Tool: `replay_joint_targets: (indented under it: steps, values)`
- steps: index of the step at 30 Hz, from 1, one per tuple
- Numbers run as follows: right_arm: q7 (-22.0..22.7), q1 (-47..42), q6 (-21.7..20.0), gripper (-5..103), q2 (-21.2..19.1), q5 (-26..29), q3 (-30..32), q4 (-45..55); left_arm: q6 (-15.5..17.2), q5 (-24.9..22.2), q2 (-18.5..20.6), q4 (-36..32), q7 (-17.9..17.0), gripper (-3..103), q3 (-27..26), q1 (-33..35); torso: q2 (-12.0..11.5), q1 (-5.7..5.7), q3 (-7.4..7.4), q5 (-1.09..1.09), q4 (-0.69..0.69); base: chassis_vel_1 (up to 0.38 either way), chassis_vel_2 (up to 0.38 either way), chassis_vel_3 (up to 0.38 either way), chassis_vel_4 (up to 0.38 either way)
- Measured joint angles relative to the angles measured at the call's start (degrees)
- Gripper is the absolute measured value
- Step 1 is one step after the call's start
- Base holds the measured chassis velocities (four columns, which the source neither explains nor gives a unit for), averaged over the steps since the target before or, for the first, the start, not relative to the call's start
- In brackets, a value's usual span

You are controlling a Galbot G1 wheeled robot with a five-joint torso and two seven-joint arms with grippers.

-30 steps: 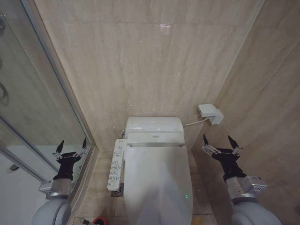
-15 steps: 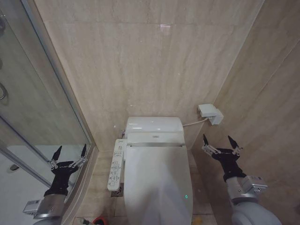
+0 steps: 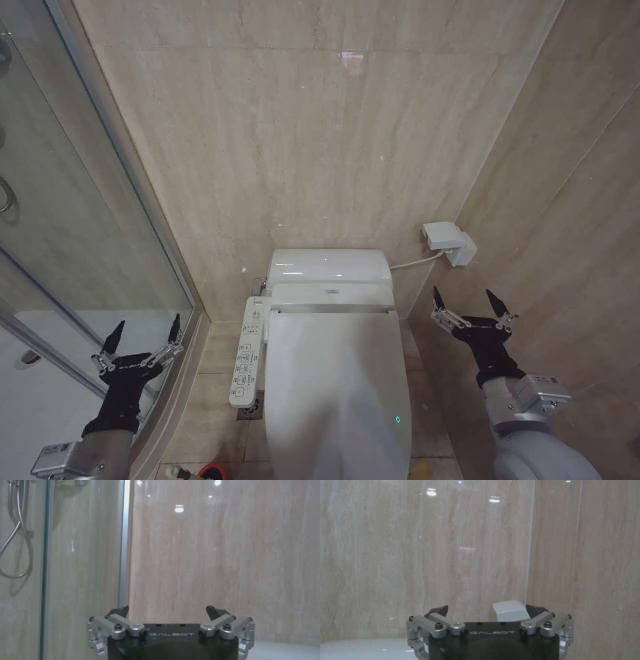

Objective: Open the toilet lid, clean the toilet bowl with a toilet brush, close the toilet lid, and flush.

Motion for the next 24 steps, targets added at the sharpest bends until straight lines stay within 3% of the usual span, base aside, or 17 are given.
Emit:
replay_joint_targets:
  steps: [10,16,24]
  values:
    - [0.0,0.0,0.0,100,0.0,0.0,0.0,0.0,-2.3,3.9,-0.5,-2.6,-0.3,100,2.3,2.5,0.0,0.0,0.0,0.0,0.0,0.0,0.0,0.0,0.0]
    - [0.0,0.0,0.0,100,0.0,0.0,0.0,0.0,-4.2,6.7,-1.0,-1.9,1.5,100,3.1,3.5,0.0,0.0,0.0,0.0,0.0,0.0,0.0,0.0,0.0]
    - [0.0,0.0,0.0,100,0.0,0.0,0.0,0.0,-4.6,7.0,-0.7,-0.1,1.7,100,1.4,2.9,0.0,0.0,0.0,-0.01,0.0,0.0,0.0,0.0,0.0]
